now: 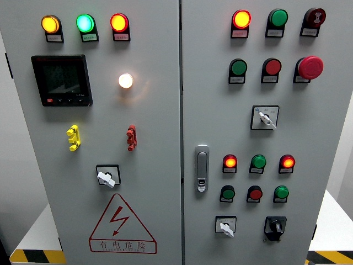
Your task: Trip black knob to open circuit
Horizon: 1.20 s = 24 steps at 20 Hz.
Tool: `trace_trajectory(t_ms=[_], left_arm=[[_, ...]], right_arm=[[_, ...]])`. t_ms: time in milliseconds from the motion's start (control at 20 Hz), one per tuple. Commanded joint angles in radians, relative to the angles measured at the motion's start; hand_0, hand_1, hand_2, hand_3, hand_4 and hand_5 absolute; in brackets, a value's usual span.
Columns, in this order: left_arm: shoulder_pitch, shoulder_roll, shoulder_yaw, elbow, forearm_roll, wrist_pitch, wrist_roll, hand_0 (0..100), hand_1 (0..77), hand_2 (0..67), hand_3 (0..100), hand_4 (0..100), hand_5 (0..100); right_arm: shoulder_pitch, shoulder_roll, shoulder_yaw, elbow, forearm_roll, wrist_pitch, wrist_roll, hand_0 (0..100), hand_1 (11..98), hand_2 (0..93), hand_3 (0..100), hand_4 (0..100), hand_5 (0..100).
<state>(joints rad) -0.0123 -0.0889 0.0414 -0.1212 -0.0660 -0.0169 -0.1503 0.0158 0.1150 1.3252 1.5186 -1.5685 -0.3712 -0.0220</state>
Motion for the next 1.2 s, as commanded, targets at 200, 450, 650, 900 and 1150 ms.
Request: trace_trajectory(t_ms=[200,450,650,900,1150], left_arm=[[0.0,0.0,0.0,0.0,0.0,0.0,0.0,0,3.0,13.0,21,7,1],[0.0,0.0,0.0,0.0,0.0,0.0,0.0,0,2.9,13.0,21,6,1],[0.0,0.0,0.0,0.0,0.0,0.0,0.0,0,2.9,13.0,21,7,1],[0.0,0.0,0.0,0.0,0.0,0.0,0.0,0,3.0,13.0,21,7,1],[0.0,0.0,0.0,0.0,0.0,0.0,0.0,0,3.0,13.0,21,7,1]], right_arm=[[0.058,0.02,-0.011,0.005,0.002,0.002,-0.039,100,51.1,2.1,94,100,100],[0.055,0.0292,-0.037,0.015,-0.001,0.002,-0.039,100,53.2,1.8,100,100,100],[0.064,0.0292,-0.05,0.015,-0.001,0.003,-0.039,100,56.0,1.8,100,100,100],[0.079,0.0277,-0.049,0.003,0.001,0.005,-0.044,100,58.5,1.9,100,100,100],[0.111,0.0246,-0.05,-0.011,0.002,0.008,-0.058,100,60.0,2.0,100,100,100]])
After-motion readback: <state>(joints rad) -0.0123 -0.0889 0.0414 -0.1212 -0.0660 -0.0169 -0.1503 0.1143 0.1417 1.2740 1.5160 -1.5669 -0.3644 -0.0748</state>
